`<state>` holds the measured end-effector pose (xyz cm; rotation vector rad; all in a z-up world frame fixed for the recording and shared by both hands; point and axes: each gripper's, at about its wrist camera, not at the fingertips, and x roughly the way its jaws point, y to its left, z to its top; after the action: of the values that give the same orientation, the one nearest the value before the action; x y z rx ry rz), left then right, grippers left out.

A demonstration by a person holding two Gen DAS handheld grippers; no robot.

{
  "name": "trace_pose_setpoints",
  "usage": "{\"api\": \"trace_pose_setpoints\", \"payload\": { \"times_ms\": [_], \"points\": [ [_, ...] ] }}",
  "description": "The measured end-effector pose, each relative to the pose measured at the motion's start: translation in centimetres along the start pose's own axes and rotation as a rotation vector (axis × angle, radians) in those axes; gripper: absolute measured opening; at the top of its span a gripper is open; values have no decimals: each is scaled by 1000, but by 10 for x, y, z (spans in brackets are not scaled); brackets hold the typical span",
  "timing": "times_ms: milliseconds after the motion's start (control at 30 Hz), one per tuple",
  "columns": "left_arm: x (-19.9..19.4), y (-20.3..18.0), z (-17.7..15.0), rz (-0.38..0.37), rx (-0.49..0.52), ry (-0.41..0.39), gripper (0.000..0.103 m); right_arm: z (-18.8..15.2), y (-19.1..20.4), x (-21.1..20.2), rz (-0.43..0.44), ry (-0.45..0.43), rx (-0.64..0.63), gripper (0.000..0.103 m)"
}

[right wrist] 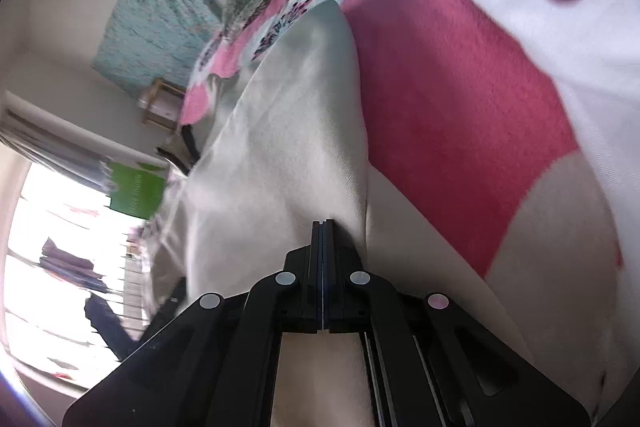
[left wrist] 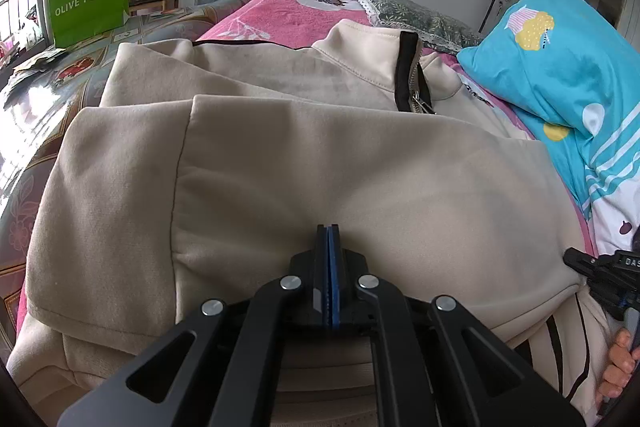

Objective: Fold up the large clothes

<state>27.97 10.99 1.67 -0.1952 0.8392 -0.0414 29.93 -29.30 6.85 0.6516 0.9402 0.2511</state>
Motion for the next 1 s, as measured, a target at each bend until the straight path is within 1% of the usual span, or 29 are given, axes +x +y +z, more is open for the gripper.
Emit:
{"api": "trace_pose_setpoints", "payload": {
  "times_ms": [33,100,133,167,200,233,267,333,367,400,433,467,533,600,667,700,767,800,833,867,900,933,967,1000],
  "points": [
    [0,0,0,0,0,-1,3,-2,19,-5,-27,-25,-86,21],
    [0,0,0,-1,1,-2,3,-6,52,-10,-65,-79,-269,34],
    [0,0,0,0,2,-2,3,-7,66,-8,-54,-77,-318,34],
    [0,0,0,1,2,-2,3,-9,75,-3,-25,-59,-338,34],
    [0,0,0,1,3,-2,3,-10,82,4,6,-30,-343,34],
    [0,1,0,-1,1,-2,3,-9,86,12,15,-6,-343,34],
    [0,1,0,-2,0,-1,3,-9,87,18,4,4,-343,34],
    [-1,0,0,-3,-1,-2,3,-9,79,38,-70,22,-329,34],
    [-1,0,0,-3,-1,-1,3,-9,66,50,-89,43,-317,34],
    [-1,0,0,-4,-1,0,3,-9,54,51,-36,35,-323,31],
    [-1,0,0,-3,-1,0,3,-11,50,50,-21,21,-344,25],
    [-1,0,0,-5,-2,0,3,-12,48,48,-15,16,-360,25],
    [-1,0,0,-8,-4,1,3,-15,52,47,-36,11,-390,24],
    [0,3,1,-25,-17,9,3,-19,58,48,-78,0,-436,24],
    [-3,20,7,-120,-104,37,3,-22,62,49,-101,-10,-468,24],
    [-5,35,7,-185,-184,54,3,-20,62,51,-104,-11,-473,25],
    [-10,55,7,-229,-273,59,3,-21,60,51,-105,-13,-475,24],
    [-13,61,7,-219,-295,54,3,-22,60,51,-110,-19,-478,24],
    [-21,74,5,-188,-348,29,3,-24,59,48,-116,-25,-483,24],
    [-24,87,1,-223,-412,11,3,-28,59,47,-124,-34,-492,25],
    [-27,101,-6,-264,-497,-2,3,-29,59,48,-131,-41,-499,24],
    [-28,107,-9,-276,-540,-10,3,-30,60,49,-140,-45,-507,24],
    [-30,107,-9,-261,-554,-18,3,-30,61,49,-144,-49,-512,24],
    [-35,100,-6,-216,-542,-29,3,-30,61,49,-146,-50,-513,24]
  ]
}}
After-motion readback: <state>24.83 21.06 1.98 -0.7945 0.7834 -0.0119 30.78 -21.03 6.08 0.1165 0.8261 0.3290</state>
